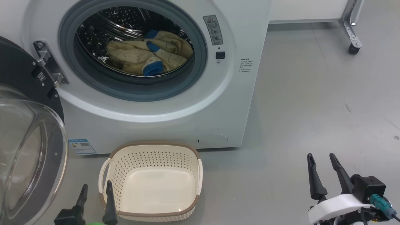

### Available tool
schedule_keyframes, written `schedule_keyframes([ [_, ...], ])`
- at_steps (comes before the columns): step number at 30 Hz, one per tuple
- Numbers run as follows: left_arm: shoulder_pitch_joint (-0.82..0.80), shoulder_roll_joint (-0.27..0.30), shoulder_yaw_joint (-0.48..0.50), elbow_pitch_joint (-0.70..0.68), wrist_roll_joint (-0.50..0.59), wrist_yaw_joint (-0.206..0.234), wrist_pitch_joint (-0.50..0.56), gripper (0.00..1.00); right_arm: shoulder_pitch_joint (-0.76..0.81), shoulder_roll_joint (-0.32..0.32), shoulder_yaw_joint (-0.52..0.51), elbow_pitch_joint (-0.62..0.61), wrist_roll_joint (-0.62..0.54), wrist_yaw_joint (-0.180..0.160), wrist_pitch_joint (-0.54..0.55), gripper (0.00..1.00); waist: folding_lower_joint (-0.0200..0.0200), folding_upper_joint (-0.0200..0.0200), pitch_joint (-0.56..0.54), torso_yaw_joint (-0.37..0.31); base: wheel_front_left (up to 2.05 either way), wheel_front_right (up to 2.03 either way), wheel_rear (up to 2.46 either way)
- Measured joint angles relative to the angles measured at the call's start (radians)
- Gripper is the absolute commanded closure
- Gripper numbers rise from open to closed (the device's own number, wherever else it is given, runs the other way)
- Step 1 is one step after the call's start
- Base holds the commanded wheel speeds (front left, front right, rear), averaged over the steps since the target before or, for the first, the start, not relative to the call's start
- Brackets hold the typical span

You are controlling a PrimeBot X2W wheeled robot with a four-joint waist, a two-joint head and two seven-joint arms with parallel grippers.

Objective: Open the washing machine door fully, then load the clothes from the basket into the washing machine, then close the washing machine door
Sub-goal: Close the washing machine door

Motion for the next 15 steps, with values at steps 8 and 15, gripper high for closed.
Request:
schedule_keyframes([
  [8, 0.012, 0.000, -0.005, -0.003, -0.001, 0.000, 0.000, 0.00, 0.000, 0.000, 0.000, 0.000, 0.000, 0.000, 0.000, 0.00, 0.0001, 0.0000, -0.002, -0.001, -1.04, 1.04, 0.00],
  [15, 0.012, 0.000, -0.007, -0.007, -0.001, 0.008, 0.000, 0.00, 0.000, 0.001, 0.001, -0.001, 0.000, 0.000, 0.000, 0.00, 0.0000, 0.0000, 0.004, 0.000, -0.72, 0.72, 0.00],
])
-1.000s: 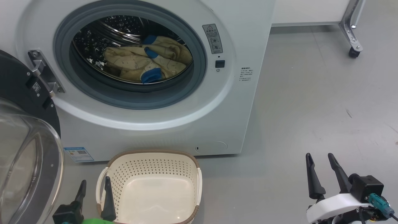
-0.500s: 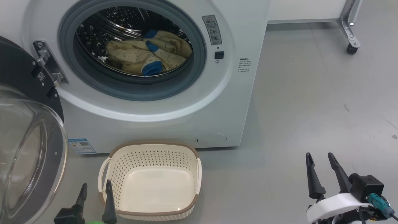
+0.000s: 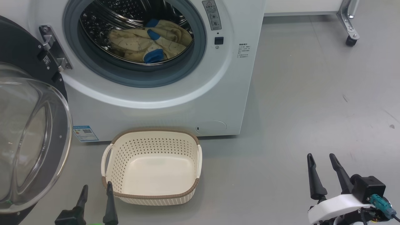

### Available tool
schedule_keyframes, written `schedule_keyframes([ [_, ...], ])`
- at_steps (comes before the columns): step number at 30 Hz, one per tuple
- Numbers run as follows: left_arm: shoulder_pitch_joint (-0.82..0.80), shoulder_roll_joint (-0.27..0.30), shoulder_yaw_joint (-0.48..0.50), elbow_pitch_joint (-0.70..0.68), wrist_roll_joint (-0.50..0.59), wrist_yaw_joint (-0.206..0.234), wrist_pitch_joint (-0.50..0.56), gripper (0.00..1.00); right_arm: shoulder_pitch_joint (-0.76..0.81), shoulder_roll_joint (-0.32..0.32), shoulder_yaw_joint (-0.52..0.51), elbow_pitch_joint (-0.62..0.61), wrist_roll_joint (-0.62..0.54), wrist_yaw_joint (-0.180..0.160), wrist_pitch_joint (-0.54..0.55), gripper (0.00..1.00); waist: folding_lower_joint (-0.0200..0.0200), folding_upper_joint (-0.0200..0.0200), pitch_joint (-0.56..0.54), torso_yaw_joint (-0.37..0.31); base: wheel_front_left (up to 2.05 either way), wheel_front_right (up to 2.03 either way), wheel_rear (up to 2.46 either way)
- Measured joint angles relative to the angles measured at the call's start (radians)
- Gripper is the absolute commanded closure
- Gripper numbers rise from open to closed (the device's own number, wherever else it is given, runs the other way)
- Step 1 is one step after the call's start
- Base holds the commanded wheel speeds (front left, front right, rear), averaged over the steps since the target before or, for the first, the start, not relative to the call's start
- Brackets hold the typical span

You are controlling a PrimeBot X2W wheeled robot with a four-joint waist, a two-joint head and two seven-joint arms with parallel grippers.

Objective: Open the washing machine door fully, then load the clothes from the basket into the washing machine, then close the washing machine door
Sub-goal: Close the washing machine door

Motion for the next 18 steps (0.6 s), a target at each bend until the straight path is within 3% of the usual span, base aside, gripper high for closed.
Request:
schedule_keyframes([
  [18, 0.000, 0.000, 0.000, -0.008, 0.000, 0.001, 0.000, 0.00, 0.000, 0.000, 0.000, -0.001, 0.000, 0.000, 0.000, 0.00, 0.0000, 0.0000, 0.001, 0.006, -0.19, 0.19, 0.00],
])
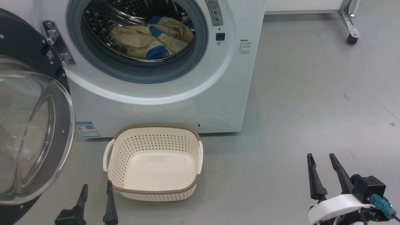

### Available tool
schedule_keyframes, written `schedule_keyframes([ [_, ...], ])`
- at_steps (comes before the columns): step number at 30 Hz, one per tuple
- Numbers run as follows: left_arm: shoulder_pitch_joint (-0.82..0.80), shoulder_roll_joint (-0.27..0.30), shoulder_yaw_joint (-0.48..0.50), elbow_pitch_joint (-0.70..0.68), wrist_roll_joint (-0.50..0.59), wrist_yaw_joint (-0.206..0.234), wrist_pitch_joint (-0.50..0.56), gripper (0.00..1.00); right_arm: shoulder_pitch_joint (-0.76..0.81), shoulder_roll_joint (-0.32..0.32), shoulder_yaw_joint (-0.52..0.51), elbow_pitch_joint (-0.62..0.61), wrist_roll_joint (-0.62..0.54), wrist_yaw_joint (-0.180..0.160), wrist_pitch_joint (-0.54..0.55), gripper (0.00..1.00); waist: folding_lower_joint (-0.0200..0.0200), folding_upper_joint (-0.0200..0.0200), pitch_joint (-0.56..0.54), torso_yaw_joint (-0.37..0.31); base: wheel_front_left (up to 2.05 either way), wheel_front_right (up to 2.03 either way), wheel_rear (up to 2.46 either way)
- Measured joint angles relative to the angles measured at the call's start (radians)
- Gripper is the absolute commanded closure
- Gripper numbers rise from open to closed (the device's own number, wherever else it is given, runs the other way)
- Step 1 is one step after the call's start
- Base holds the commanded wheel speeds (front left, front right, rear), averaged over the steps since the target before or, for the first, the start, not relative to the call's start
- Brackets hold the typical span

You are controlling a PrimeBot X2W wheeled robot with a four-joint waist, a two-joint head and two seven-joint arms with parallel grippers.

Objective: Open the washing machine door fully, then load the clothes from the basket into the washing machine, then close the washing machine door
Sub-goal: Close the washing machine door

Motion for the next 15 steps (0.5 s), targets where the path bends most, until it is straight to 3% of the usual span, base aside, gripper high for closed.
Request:
schedule_keyframes([
  [15, 0.000, 0.000, -0.026, 0.003, 0.000, 0.005, 0.000, 0.00, 0.006, -0.002, -0.023, 0.000, 0.000, 0.000, 0.000, 0.00, 0.0000, 0.0000, -0.019, 0.045, 0.00, 0.00, 0.00],
])
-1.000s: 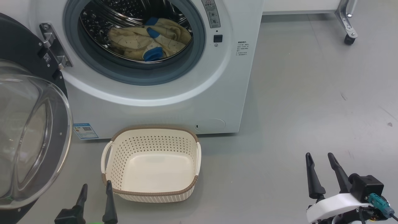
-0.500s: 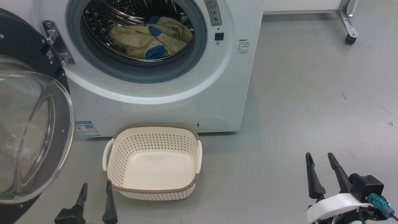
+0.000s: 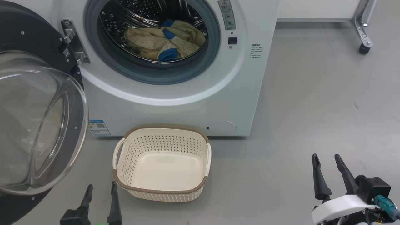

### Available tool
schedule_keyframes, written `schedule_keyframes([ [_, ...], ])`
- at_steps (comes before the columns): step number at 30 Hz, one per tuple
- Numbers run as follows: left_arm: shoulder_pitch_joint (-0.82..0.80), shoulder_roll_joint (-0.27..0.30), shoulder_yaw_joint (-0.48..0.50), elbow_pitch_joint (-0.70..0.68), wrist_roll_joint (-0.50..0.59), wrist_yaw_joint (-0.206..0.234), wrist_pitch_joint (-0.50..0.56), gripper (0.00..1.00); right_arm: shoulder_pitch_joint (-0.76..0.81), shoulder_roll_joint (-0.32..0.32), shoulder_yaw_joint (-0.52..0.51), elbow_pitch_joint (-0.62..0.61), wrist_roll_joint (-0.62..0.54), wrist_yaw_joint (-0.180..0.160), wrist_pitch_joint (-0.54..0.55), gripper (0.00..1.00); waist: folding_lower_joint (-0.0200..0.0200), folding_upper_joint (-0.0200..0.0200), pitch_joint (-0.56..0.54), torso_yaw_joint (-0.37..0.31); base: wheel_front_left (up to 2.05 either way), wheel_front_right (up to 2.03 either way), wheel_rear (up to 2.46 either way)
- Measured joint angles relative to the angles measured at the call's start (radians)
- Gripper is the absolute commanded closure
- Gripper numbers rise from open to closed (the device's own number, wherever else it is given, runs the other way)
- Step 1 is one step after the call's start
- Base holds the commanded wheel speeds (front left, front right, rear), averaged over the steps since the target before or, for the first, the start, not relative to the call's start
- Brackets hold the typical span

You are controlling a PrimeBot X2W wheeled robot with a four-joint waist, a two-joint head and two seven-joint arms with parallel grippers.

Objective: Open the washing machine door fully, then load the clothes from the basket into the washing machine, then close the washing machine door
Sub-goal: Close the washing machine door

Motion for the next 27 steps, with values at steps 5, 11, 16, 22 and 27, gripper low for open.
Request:
schedule_keyframes([
  [5, 0.000, 0.000, -0.003, 0.004, -0.001, 0.002, 0.000, 0.00, 0.003, -0.001, -0.002, -0.001, 0.000, 0.000, 0.000, 0.00, 0.0000, 0.0000, -0.005, 0.034, 0.00, 0.00, 0.00],
  [11, 0.000, 0.000, -0.004, 0.004, -0.003, 0.004, 0.000, 0.00, 0.012, -0.004, -0.002, -0.004, 0.000, 0.000, 0.000, 0.00, 0.0000, 0.0000, -0.011, 0.090, 0.00, 0.00, 0.00],
  [16, 0.002, 0.000, 0.003, 0.002, -0.010, 0.012, 0.000, 0.00, 0.014, -0.010, 0.006, -0.004, 0.000, 0.000, 0.000, 0.00, 0.0000, 0.0000, -0.016, 0.150, 0.00, 0.00, 0.00],
  [22, 0.025, 0.001, 0.031, -0.009, -0.016, 0.022, 0.000, 0.00, 0.014, -0.014, 0.043, 0.000, 0.001, 0.000, 0.000, 0.00, 0.0000, 0.0000, -0.023, 0.229, 0.00, 0.00, 0.00],
  [27, 0.043, 0.001, 0.046, -0.018, -0.030, 0.028, 0.000, 0.00, 0.013, -0.020, 0.062, 0.007, 0.004, 0.000, 0.000, 0.00, 0.0000, 0.0000, -0.029, 0.299, 0.00, 0.00, 0.00],
])
